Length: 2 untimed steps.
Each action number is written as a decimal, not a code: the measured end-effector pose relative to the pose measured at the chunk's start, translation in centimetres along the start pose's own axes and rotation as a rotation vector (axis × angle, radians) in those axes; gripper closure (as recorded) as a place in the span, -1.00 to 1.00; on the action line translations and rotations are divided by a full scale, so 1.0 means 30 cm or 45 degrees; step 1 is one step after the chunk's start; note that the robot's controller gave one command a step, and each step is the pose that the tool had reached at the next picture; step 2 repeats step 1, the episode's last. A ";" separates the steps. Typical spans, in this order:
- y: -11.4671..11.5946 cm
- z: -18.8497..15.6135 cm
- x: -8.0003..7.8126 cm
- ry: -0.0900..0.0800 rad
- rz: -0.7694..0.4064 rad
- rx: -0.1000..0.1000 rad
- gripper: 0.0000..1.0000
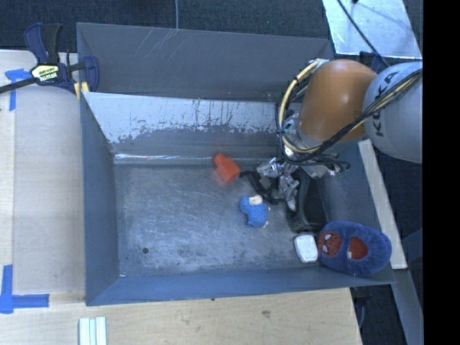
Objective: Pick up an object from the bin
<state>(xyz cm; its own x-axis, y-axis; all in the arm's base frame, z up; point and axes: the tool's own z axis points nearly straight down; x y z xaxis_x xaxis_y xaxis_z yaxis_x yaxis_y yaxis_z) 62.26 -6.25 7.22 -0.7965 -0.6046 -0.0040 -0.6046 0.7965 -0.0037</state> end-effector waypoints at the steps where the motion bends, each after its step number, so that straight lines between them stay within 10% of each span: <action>1: 0.017 -0.431 0.020 -0.007 -0.019 0.006 1.00; 2: 0.017 -0.431 0.020 -0.007 -0.019 0.006 1.00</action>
Offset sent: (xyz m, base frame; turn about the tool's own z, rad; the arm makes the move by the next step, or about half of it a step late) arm -0.0111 0.0009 0.1234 -0.0174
